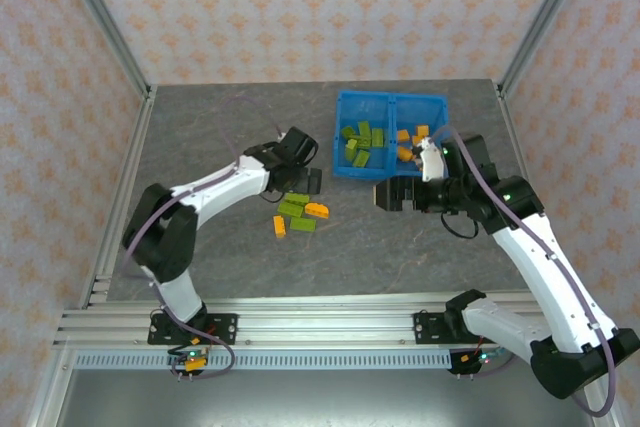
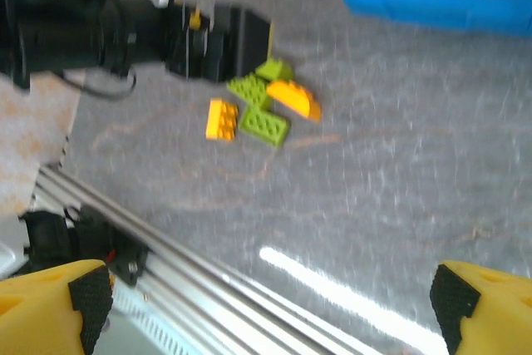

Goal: Sort the legos into containers by color

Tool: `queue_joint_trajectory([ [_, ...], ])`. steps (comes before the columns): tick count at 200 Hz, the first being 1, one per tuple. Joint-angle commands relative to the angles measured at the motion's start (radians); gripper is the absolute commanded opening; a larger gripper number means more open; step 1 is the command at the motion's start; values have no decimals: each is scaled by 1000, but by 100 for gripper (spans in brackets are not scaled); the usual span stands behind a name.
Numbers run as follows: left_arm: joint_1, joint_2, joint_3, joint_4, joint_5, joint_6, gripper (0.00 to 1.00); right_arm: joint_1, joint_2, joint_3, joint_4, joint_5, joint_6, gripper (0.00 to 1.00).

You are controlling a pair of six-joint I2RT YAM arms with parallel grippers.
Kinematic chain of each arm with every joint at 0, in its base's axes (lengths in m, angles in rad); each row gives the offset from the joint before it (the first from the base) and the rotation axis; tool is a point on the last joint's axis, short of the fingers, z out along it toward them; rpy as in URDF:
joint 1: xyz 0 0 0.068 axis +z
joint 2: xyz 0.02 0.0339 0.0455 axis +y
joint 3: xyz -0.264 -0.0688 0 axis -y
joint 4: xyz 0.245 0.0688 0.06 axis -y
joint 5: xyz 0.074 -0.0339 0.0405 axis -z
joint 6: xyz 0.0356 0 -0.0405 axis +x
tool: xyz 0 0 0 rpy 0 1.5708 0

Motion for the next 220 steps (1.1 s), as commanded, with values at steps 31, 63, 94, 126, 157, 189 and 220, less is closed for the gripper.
queue_joint_trajectory([
  [31, 17, 162, 108, -65, 67, -43, 99, 8, -38, -61, -30, -6, -10, 99],
  [63, 18, 186, 76, -67, 56, -33, 92, 7, -31, -62, -6, 29, 6, 99],
  [94, 17, 176, 15, -56, 93, -26, 84, 7, -24, -64, 5, 48, 13, 99],
  [126, 18, 169, -26, -40, 112, -25, 70, 7, -11, -70, 25, 59, 36, 99],
  [157, 18, 137, -32, -37, 100, -28, 60, 7, 0, -70, 38, 52, 58, 99],
  [189, 10, 21, 41, -71, 117, -35, 58, 9, -4, -55, 54, 8, 75, 99],
  [220, -50, -15, 236, -107, 71, -13, 59, 10, -37, -51, 107, 56, 120, 99],
])
